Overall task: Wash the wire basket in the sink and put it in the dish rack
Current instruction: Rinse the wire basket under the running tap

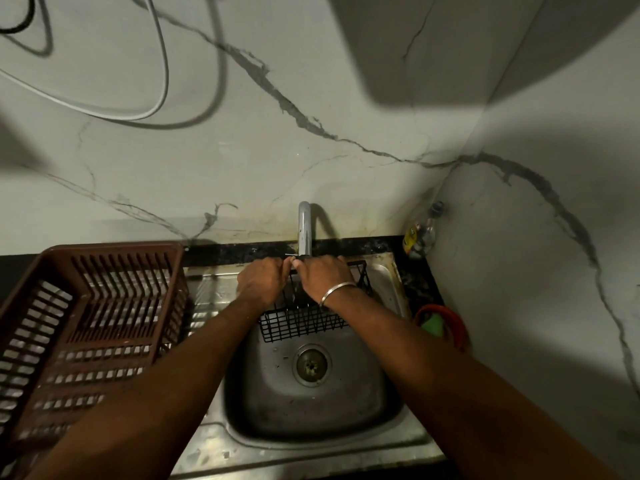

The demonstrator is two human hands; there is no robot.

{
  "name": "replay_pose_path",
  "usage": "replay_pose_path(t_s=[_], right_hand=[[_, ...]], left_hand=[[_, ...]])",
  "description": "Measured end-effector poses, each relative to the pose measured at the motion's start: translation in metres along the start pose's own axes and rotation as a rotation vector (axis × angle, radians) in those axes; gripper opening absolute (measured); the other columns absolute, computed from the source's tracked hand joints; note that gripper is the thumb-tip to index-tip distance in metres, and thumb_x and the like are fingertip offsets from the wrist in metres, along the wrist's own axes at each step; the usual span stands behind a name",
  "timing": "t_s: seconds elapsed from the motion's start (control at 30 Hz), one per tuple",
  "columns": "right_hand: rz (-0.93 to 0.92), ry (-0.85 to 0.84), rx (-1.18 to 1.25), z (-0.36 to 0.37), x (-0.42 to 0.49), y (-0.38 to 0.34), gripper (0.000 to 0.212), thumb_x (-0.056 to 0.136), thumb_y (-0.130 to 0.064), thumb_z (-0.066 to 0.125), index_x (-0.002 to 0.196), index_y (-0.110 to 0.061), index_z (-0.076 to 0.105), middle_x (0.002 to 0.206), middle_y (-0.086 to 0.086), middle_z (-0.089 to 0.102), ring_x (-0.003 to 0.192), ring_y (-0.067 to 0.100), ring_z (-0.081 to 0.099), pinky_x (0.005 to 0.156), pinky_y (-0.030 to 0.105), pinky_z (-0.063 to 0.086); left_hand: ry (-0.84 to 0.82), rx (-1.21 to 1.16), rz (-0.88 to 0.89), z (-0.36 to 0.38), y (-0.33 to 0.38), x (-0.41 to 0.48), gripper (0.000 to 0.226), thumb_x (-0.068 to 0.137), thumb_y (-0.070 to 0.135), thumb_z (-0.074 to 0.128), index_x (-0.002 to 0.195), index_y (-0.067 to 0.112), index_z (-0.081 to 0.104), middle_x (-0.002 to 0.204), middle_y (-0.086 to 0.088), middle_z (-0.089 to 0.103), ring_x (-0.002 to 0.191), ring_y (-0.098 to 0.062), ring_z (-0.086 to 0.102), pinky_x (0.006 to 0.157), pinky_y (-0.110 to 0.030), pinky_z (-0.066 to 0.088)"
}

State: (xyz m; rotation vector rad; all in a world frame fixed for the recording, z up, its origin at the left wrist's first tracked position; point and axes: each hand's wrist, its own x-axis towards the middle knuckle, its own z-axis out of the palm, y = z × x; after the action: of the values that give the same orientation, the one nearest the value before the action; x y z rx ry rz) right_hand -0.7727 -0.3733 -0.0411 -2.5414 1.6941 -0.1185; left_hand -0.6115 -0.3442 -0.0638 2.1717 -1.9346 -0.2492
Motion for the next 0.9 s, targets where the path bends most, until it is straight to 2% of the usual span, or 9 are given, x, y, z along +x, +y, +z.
replay_pose_path(t_s=[0.07, 0.17, 0.33, 0.47, 0.57, 0.63, 0.7, 0.83, 0.9], right_hand=[[-0.015, -0.021, 0.038, -0.001, 0.0, 0.005, 0.06, 0.106, -0.058, 0.028, 0.103, -0.021, 0.075, 0.092, 0.009, 0.075, 0.09, 0.03, 0.068, 0.09, 0.045, 0.048], [0.092, -0.032, 0.063, 0.0, 0.001, 0.022, 0.067, 0.103, -0.064, 0.027, 0.096, -0.02, 0.077, 0.088, 0.005, 0.074, 0.091, 0.027, 0.067, 0.091, 0.043, 0.045], [-0.12, 0.026, 0.03, -0.001, -0.005, -0.009, 0.043, 0.107, -0.046, 0.034, 0.111, -0.022, 0.07, 0.116, 0.005, 0.074, 0.107, 0.028, 0.065, 0.095, 0.045, 0.045], [0.022, -0.064, 0.041, 0.004, -0.007, 0.02, 0.064, 0.099, -0.069, 0.023, 0.116, -0.03, 0.071, 0.114, 0.002, 0.072, 0.112, 0.026, 0.06, 0.103, 0.049, 0.038], [0.125, -0.161, 0.119, 0.005, -0.012, 0.032, 0.07, 0.092, -0.081, 0.024, 0.126, -0.036, 0.067, 0.129, 0.004, 0.066, 0.129, 0.031, 0.052, 0.115, 0.063, 0.026], [0.167, -0.174, 0.187, 0.001, -0.013, 0.034, 0.071, 0.092, -0.081, 0.033, 0.125, -0.029, 0.067, 0.129, 0.007, 0.065, 0.127, 0.033, 0.053, 0.11, 0.057, 0.038], [0.212, -0.153, 0.264, -0.007, -0.012, 0.038, 0.07, 0.091, -0.079, 0.041, 0.118, -0.021, 0.069, 0.12, 0.007, 0.068, 0.115, 0.031, 0.059, 0.096, 0.049, 0.051], [0.229, -0.112, 0.38, -0.014, -0.009, 0.036, 0.048, 0.098, -0.059, 0.053, 0.098, -0.016, 0.073, 0.098, 0.008, 0.071, 0.095, 0.029, 0.067, 0.083, 0.043, 0.058], [0.177, -0.083, 0.372, -0.016, -0.009, 0.032, 0.037, 0.1, -0.048, 0.056, 0.098, -0.015, 0.075, 0.097, 0.009, 0.073, 0.092, 0.029, 0.067, 0.083, 0.042, 0.058]], left_hand=[[0.003, -0.004, -0.005, 0.0, -0.003, -0.001, 0.057, 0.109, 0.063, 0.029, 0.079, 0.027, 0.061, 0.069, 0.0, 0.061, 0.066, -0.021, 0.063, 0.067, -0.037, 0.058], [-0.004, -0.01, -0.04, 0.0, -0.015, -0.003, 0.059, 0.107, 0.066, 0.028, 0.079, 0.026, 0.061, 0.071, -0.001, 0.063, 0.068, -0.021, 0.064, 0.067, -0.038, 0.058], [0.012, -0.032, -0.029, -0.001, -0.003, 0.0, 0.064, 0.109, 0.064, 0.03, 0.087, 0.02, 0.071, 0.08, -0.008, 0.071, 0.077, -0.031, 0.068, 0.072, -0.043, 0.059], [0.029, -0.094, -0.034, -0.001, -0.016, -0.01, 0.055, 0.108, 0.064, 0.033, 0.074, 0.028, 0.058, 0.068, 0.0, 0.063, 0.066, -0.021, 0.063, 0.066, -0.038, 0.058], [0.028, -0.105, -0.012, -0.001, -0.021, -0.016, 0.053, 0.107, 0.063, 0.037, 0.074, 0.029, 0.061, 0.065, 0.003, 0.059, 0.064, -0.02, 0.062, 0.061, -0.034, 0.052], [0.016, -0.109, -0.026, -0.002, -0.021, -0.018, 0.056, 0.107, 0.063, 0.038, 0.072, 0.027, 0.062, 0.062, 0.005, 0.056, 0.062, -0.019, 0.06, 0.057, -0.032, 0.043], [0.003, -0.115, -0.067, -0.005, -0.022, -0.022, 0.058, 0.107, 0.063, 0.04, 0.071, 0.024, 0.065, 0.06, 0.005, 0.055, 0.059, -0.017, 0.057, 0.056, -0.03, 0.039], [-0.019, -0.226, -0.13, -0.008, -0.029, -0.031, 0.061, 0.108, 0.058, 0.042, 0.067, 0.018, 0.063, 0.06, -0.001, 0.059, 0.058, -0.019, 0.059, 0.06, -0.031, 0.042], [-0.02, -0.249, -0.16, -0.011, -0.031, -0.036, 0.061, 0.109, 0.056, 0.043, 0.065, 0.018, 0.061, 0.061, -0.002, 0.06, 0.061, -0.021, 0.06, 0.064, -0.032, 0.041]])
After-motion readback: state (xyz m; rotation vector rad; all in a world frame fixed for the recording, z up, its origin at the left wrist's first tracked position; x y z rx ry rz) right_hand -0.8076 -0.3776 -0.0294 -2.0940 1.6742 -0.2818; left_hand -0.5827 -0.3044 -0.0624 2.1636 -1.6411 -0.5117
